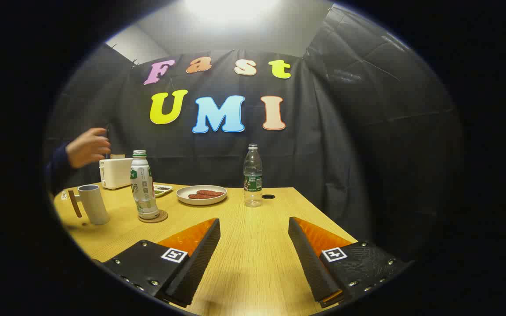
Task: Take the bottle from table, then pour the juice into the cup, finally place the bottle on the coaster
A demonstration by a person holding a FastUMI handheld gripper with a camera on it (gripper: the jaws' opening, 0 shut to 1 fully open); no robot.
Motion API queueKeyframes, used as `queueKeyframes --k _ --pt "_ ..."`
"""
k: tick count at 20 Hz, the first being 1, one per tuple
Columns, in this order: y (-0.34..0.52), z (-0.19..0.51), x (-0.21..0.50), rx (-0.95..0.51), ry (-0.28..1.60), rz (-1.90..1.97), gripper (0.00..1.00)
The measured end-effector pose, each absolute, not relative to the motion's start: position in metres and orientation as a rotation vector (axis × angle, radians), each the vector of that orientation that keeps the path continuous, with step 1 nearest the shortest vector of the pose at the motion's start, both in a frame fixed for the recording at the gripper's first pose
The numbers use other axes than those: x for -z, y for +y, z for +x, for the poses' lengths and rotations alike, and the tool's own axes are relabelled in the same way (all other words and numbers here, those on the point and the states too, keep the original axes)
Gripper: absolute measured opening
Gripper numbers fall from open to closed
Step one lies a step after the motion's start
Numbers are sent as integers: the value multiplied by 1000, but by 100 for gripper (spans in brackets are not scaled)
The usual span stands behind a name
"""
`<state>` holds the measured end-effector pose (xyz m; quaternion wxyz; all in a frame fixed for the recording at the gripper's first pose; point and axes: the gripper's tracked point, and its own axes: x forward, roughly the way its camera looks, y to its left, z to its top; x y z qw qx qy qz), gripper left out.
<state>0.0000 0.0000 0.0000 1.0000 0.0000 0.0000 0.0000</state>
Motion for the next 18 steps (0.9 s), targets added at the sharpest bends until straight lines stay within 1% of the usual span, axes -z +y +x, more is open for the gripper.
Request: queueKeyframes --k 18 --pt "0 -1 -1 0 2 1 96"
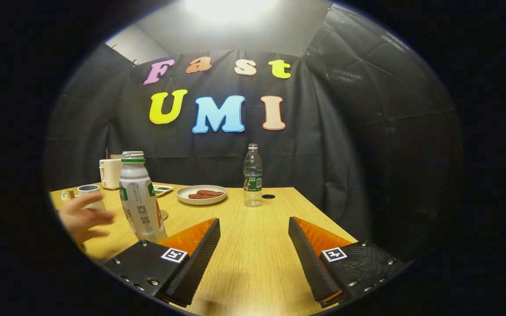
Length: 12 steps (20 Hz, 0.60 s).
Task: Take the bottle from table, then pour the juice into the cup, finally place the bottle on the coaster
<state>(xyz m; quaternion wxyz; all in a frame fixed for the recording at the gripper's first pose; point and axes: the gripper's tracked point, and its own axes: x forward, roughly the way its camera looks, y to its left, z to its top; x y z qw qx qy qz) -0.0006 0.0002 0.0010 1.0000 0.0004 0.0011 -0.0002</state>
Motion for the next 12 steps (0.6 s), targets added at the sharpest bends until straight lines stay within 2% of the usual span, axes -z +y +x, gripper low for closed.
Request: queueKeyframes --k 12 --pt "0 0 -1 1 0 -1 96"
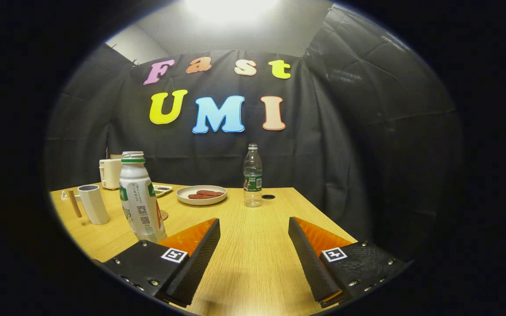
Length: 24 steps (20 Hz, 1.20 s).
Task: Take the bottle from table, then pour the juice into the cup, finally place the bottle on the coaster
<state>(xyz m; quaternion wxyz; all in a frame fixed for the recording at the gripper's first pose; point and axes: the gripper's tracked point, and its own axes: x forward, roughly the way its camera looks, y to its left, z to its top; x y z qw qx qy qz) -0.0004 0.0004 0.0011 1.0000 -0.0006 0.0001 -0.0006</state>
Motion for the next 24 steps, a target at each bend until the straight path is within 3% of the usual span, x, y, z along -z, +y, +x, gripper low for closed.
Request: queueKeyframes --k 14,24 --pt "0 3 -1 4 0 0 95" --pt "5 48 -22 11 -64 -56 95"
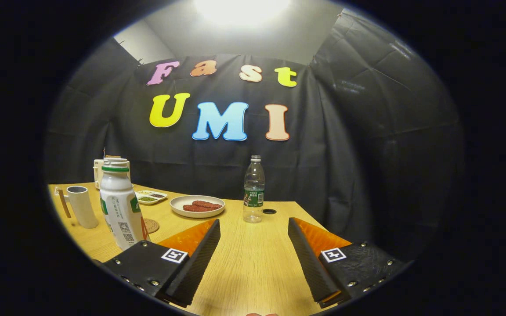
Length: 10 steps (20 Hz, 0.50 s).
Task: Take the bottle from table, then pour the juice into the cup, finally place the bottle on the coaster
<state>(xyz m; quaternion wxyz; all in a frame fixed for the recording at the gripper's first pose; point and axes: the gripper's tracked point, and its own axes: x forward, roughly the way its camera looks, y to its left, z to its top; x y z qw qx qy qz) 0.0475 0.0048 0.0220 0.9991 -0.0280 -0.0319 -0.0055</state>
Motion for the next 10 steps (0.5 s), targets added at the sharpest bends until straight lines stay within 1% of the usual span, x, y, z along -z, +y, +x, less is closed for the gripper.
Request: queueKeyframes --k 7,10 --pt "-1 62 -59 17 -127 -60 95" --pt "11 45 -83 -1 -148 -71 95"
